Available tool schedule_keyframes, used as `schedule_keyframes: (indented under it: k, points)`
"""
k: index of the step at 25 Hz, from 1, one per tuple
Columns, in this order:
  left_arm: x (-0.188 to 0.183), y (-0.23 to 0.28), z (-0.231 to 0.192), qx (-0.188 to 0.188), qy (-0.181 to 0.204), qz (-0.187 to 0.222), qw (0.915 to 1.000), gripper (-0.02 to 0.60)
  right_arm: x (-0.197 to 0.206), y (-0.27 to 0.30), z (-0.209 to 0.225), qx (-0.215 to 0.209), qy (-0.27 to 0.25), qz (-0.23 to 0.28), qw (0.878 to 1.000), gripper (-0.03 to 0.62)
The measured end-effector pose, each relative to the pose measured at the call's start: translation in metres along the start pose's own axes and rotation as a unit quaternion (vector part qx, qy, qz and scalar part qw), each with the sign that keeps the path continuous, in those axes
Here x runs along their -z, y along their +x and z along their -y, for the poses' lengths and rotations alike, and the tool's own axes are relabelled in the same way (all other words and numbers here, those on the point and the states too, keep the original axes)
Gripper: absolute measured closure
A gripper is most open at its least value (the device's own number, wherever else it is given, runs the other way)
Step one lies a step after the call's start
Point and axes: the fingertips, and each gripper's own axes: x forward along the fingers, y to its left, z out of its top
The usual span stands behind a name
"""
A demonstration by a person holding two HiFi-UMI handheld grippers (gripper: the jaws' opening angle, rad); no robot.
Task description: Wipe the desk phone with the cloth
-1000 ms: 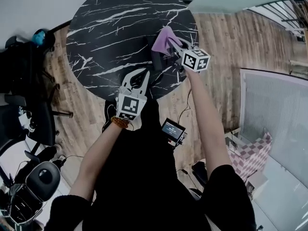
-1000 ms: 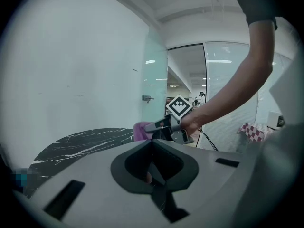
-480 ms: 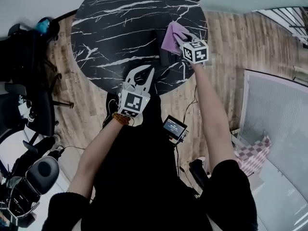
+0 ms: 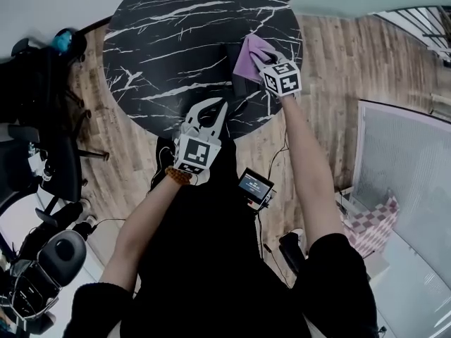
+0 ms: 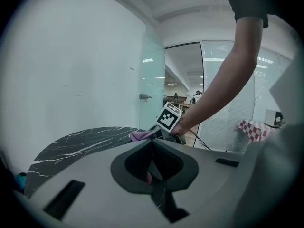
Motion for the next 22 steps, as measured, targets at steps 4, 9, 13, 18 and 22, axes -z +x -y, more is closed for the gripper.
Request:
schedule_keyframes:
  k: [4, 9, 13, 18, 22]
  points:
    - [0.000, 0.001, 0.005, 0.006, 0.002, 0.001, 1.0000, 0.568, 0.009, -0.001, -0.006, -0.008, -0.003, -0.003, 1.000, 0.520]
    - [-0.005, 0.002, 0.012, 0.016, 0.009, 0.010, 0.9998, 0.568, 0.026, -0.005, -0.015, -0.016, -0.002, -0.014, 1.000, 0.520]
    - [-0.006, 0.002, 0.016, 0.019, 0.014, 0.005, 0.9997, 0.568, 0.037, -0.007, -0.020, -0.018, -0.001, -0.017, 1.000, 0.520]
    - [-0.011, 0.003, 0.020, 0.026, 0.026, 0.004, 0.9993, 0.568, 0.042, -0.008, -0.021, -0.020, -0.003, -0.018, 1.000, 0.520]
    - [-0.012, 0.003, 0.020, 0.028, 0.031, 0.002, 0.9991, 0.568, 0.048, -0.009, -0.023, -0.024, 0.000, -0.018, 1.000, 0.520]
